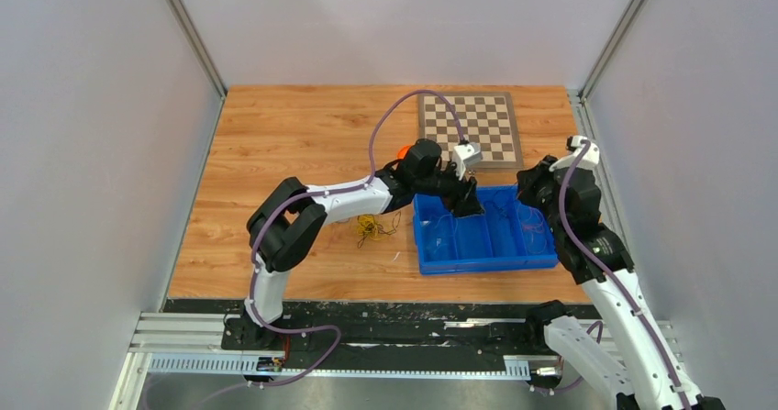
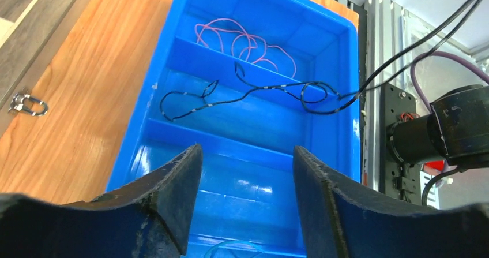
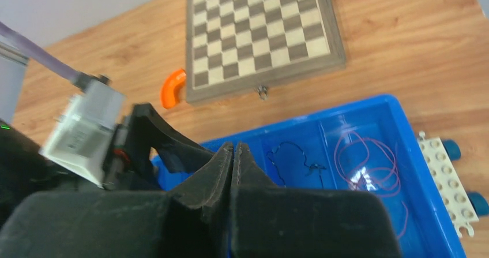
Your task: Untangle the cables
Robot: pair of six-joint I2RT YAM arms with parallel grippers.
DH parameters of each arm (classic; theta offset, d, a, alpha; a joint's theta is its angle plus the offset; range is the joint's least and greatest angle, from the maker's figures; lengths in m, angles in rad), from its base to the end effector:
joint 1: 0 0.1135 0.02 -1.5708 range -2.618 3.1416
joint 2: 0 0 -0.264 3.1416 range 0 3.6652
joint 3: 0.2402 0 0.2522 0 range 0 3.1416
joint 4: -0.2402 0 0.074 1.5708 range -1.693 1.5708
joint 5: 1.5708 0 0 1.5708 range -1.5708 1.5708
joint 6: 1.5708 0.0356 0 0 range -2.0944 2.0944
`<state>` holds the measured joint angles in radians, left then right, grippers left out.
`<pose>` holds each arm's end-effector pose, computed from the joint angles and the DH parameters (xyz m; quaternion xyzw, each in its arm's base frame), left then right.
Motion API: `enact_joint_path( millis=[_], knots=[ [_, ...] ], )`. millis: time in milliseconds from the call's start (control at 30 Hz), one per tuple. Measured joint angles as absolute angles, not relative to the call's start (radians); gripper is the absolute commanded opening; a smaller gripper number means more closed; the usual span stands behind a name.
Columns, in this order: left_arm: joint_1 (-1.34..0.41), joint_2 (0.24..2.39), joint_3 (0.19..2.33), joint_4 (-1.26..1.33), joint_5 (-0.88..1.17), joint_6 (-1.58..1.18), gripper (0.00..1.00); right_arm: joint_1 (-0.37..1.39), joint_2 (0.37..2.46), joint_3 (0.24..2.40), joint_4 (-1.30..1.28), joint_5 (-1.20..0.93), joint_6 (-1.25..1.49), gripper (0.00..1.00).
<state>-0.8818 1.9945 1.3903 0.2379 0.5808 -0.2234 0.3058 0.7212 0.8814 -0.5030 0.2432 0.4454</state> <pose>0.2781 -0.3683 0.2272 0.4088 0.6947 -0.4857 0.3381 0.1516 0.0389 0.3496 0.1263 0.8045 0.1176 0.5684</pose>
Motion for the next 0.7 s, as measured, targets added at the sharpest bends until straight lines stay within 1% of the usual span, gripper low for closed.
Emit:
enact_joint_path(
  millis=[67, 200, 400, 433, 467, 700],
  knots=[
    [-0.869, 1.996, 1.384, 0.240, 0.585, -0.239, 0.76, 0.301, 0.732, 0.852, -0.508, 0.249, 0.456, 0.00],
    [-0.834, 1.972, 1.334, 0.252, 0.587, -0.265, 0.82, 0.268, 0.762, 0.792, -0.516, 0.252, 0.481, 0.00],
    [-0.794, 1.858, 1.237, 0.231, 0.586, -0.292, 0.93, 0.197, 0.814, 0.722, -0.496, 0.212, 0.512, 0.00],
    [-0.791, 1.831, 1.229, 0.223, 0.587, -0.297, 0.97, 0.188, 0.828, 0.705, -0.477, 0.201, 0.511, 0.00],
    [-0.789, 1.803, 1.224, 0.216, 0.589, -0.302, 0.99, 0.184, 0.840, 0.691, -0.456, 0.193, 0.506, 0.00],
    [-0.774, 1.605, 1.201, 0.144, 0.606, -0.302, 1.00, 0.160, 0.943, 0.566, -0.241, 0.129, 0.376, 0.00]
  ],
)
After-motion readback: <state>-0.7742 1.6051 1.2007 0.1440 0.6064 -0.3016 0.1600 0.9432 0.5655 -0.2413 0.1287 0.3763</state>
